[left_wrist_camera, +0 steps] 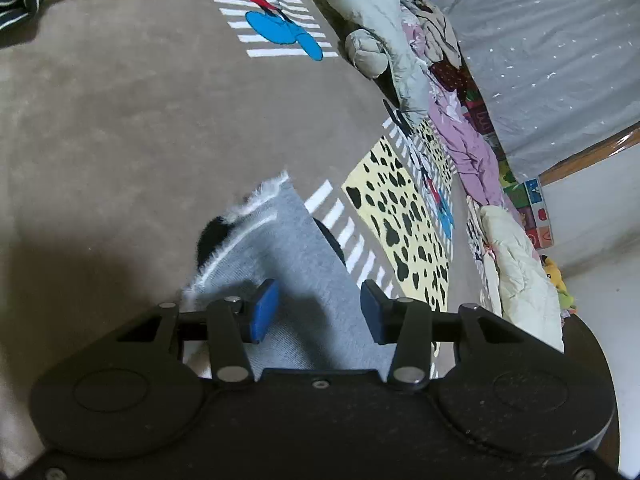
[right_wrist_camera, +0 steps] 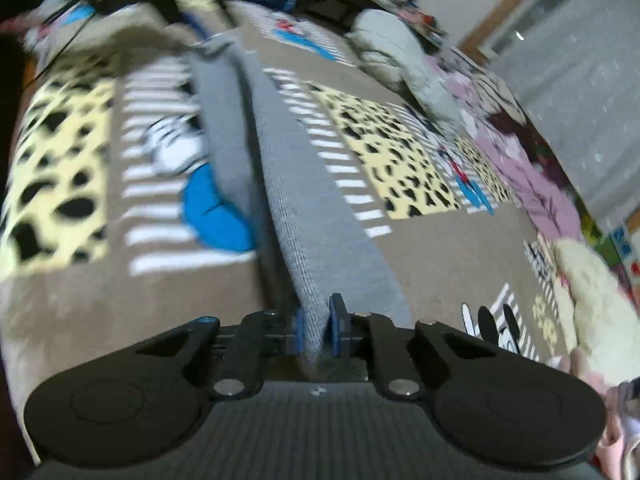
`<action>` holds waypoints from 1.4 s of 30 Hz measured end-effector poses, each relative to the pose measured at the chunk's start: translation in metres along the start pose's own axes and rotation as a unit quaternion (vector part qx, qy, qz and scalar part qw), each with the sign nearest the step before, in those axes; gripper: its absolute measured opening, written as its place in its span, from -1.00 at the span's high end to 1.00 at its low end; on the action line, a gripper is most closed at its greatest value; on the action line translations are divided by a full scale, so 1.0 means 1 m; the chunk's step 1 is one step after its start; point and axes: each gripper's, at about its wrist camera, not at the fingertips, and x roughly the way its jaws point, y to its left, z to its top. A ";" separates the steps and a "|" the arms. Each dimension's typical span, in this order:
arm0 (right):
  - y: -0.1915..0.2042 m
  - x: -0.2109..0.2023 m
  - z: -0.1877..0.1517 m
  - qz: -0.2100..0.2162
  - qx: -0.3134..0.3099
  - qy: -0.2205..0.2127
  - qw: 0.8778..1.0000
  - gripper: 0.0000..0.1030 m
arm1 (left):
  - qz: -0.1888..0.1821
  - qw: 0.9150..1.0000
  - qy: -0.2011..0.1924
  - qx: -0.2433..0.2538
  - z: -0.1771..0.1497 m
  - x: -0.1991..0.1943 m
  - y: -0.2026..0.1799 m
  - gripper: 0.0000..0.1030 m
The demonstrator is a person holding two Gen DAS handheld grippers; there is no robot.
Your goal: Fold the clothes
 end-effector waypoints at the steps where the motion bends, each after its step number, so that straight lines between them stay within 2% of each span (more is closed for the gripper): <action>1: 0.006 -0.003 -0.004 0.002 -0.007 -0.001 1.000 0.75 | 0.005 1.000 -0.001 -0.001 -0.002 -0.002 0.000 0.16; 4: 0.021 -0.006 -0.015 0.005 -0.023 0.002 1.000 0.75 | 0.021 1.000 -0.003 -0.006 -0.008 -0.008 0.003 0.16; 9: 0.031 -0.007 -0.030 0.007 -0.016 0.000 1.000 0.76 | 0.051 0.999 -0.010 -0.006 -0.017 -0.009 0.016 0.37; 11: 0.029 -0.005 -0.034 0.005 -0.005 -0.002 1.000 0.77 | 0.052 0.999 -0.014 0.009 -0.019 -0.009 0.018 0.89; 13: 0.029 -0.005 -0.036 0.002 0.005 -0.004 1.000 0.77 | 0.034 0.999 -0.029 0.031 -0.022 -0.016 0.015 0.94; 15: 0.029 -0.005 -0.038 -0.001 0.012 -0.005 1.000 0.78 | -0.009 0.996 -0.063 0.069 -0.025 -0.034 0.004 0.95; 18: 0.028 -0.008 -0.037 -0.003 0.025 -0.008 1.000 0.79 | -0.075 0.982 -0.118 0.123 -0.032 -0.068 -0.005 0.95; 20: 0.025 -0.011 -0.038 -0.002 0.036 -0.012 0.999 0.79 | -0.047 0.984 -0.106 0.138 -0.038 -0.074 0.004 0.95; 22: 0.023 -0.012 -0.039 0.005 0.040 -0.007 0.999 0.79 | 0.005 0.989 -0.064 0.133 -0.045 -0.065 0.026 0.94; 24: 0.022 -0.011 -0.041 0.016 0.041 0.003 0.999 0.79 | 0.042 0.991 -0.020 0.127 -0.051 -0.054 0.051 0.94; 27: 0.026 -0.007 -0.042 0.036 0.033 0.023 0.999 0.79 | 0.039 0.993 0.001 0.112 -0.052 -0.054 0.070 0.79; 29: 0.033 -0.003 -0.042 0.042 0.017 0.037 0.998 0.79 | 0.033 0.994 -0.005 0.106 -0.049 -0.061 0.074 0.46; 35: 0.033 -0.015 -0.043 0.051 0.044 0.039 0.997 0.76 | 0.015 0.997 -0.012 0.077 -0.039 -0.063 0.090 0.38; 37: 0.026 -0.022 -0.043 0.053 0.071 0.032 0.996 0.74 | 0.002 0.997 -0.006 0.071 -0.037 -0.058 0.091 0.39; 39: 0.019 -0.028 -0.043 0.054 0.107 0.018 0.993 0.71 | -0.013 0.996 0.000 0.093 -0.039 -0.058 0.082 0.91; 41: 0.014 -0.030 -0.042 0.053 0.142 0.003 0.988 0.64 | -0.039 0.991 -0.018 0.129 -0.045 -0.067 0.067 0.95; 42: 0.013 -0.030 -0.040 0.052 0.157 -0.005 0.986 0.61 | -0.070 0.985 -0.042 0.152 -0.047 -0.079 0.060 0.95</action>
